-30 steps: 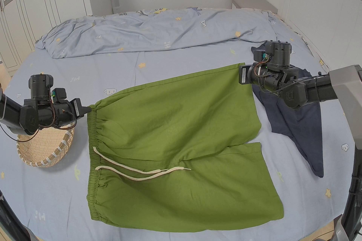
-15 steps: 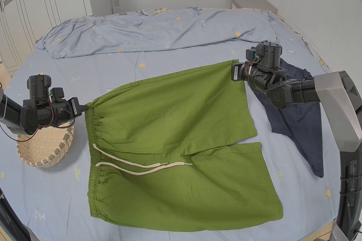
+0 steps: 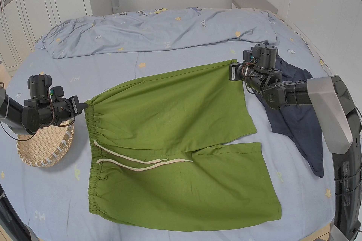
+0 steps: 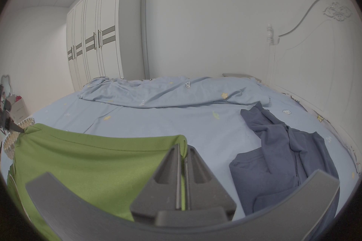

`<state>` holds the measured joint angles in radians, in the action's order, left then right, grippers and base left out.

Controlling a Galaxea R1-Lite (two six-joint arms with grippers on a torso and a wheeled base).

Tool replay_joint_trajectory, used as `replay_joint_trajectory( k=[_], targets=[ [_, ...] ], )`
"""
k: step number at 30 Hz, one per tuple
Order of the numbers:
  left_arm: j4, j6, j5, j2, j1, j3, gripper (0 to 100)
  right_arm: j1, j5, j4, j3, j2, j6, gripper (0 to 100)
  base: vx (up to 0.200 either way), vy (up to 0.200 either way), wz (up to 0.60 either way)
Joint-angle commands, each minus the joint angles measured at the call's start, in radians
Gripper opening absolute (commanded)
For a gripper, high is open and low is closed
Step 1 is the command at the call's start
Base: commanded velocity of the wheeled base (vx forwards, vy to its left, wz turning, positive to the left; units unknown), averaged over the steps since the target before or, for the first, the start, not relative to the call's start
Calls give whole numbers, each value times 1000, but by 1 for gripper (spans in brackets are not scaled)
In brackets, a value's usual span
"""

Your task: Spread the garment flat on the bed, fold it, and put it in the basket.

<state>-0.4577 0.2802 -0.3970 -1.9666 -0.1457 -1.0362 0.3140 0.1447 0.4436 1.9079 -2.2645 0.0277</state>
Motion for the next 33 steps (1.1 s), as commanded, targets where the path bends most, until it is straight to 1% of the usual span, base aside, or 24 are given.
replay_joint_trajectory(
  k=[1, 6, 11, 16, 20, 21, 25, 26, 30, 31, 33],
  targets=[
    [-3, 1, 4, -18, 5, -5, 0, -7, 4, 0, 19, -15, 3, 0, 0, 0, 0],
    [-7, 1, 7, -66, 8, -64, 0, -12, 9, 0, 46, -44, 3, 0, 0, 0, 0],
    [-9, -3, 18, -84, 5, -84, 0, -7, 12, 0, 66, -69, 3, 0, 0, 0, 0],
    [-10, -1, 18, -90, -15, -111, 0, -7, 12, -2, 77, -73, 5, 0, 0, 0, 0],
    [-10, -1, 17, -90, -11, -113, 0, -6, 12, -8, 82, -73, 5, 0, 0, 0, 0],
    [-10, -1, 18, -90, -8, -111, 0, -6, 12, -10, 80, -73, 6, 100, 0, 0, 0],
    [-10, -3, 18, -92, 2, -110, 0, -7, 12, -10, 79, -75, 5, 100, 0, 0, 0],
    [-10, -3, 20, -94, 6, -108, 100, -6, 12, -10, 79, -78, 3, 100, 0, 0, 0],
    [-10, -10, 26, -97, 18, -108, 100, -4, 12, -10, 80, -81, 1, 100, 0, 0, 0],
    [-12, -33, 47, -95, 31, -110, 100, -3, 12, -10, 76, -79, 0, 100, 0, 0, 0],
    [-13, -39, 63, -94, 40, -111, 100, -4, 12, -8, 74, -78, -2, 100, 0, 0, 0]
  ],
)
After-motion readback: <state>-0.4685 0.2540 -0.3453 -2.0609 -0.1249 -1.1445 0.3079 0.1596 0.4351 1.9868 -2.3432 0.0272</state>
